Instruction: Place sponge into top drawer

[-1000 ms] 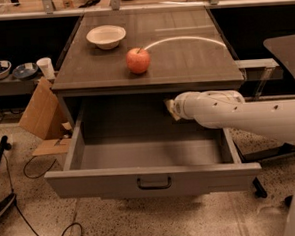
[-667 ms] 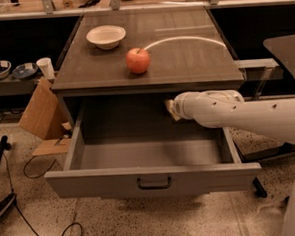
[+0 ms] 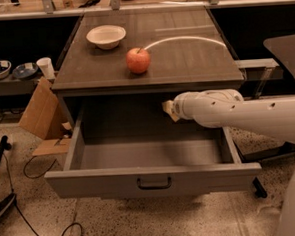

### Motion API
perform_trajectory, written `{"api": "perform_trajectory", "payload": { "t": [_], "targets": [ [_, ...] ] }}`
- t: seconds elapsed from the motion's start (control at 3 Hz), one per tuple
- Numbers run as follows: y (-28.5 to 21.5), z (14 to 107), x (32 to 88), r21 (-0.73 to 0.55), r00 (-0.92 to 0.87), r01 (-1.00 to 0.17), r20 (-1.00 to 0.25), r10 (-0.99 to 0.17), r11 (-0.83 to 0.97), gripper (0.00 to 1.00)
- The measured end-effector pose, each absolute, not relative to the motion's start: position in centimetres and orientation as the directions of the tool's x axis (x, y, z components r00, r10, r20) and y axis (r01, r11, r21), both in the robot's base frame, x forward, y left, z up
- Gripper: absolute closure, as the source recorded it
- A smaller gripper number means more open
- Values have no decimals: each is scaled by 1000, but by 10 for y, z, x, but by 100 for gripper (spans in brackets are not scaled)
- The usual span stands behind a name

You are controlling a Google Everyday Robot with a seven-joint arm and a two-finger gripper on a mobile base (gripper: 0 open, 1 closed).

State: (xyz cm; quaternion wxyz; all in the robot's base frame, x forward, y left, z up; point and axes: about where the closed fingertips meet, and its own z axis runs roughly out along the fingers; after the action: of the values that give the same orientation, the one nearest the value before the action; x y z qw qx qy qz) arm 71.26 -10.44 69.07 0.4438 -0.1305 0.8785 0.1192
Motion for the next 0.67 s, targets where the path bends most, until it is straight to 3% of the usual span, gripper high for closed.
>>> {"api": "perform_trajectory", "payload": {
  "t": [0.33, 0.67],
  "targets": [
    [-104, 692, 711, 89, -573, -336, -810, -128, 938, 4],
    [-102, 694, 710, 82, -571, -340, -809, -136, 937, 0]
  ]
}}
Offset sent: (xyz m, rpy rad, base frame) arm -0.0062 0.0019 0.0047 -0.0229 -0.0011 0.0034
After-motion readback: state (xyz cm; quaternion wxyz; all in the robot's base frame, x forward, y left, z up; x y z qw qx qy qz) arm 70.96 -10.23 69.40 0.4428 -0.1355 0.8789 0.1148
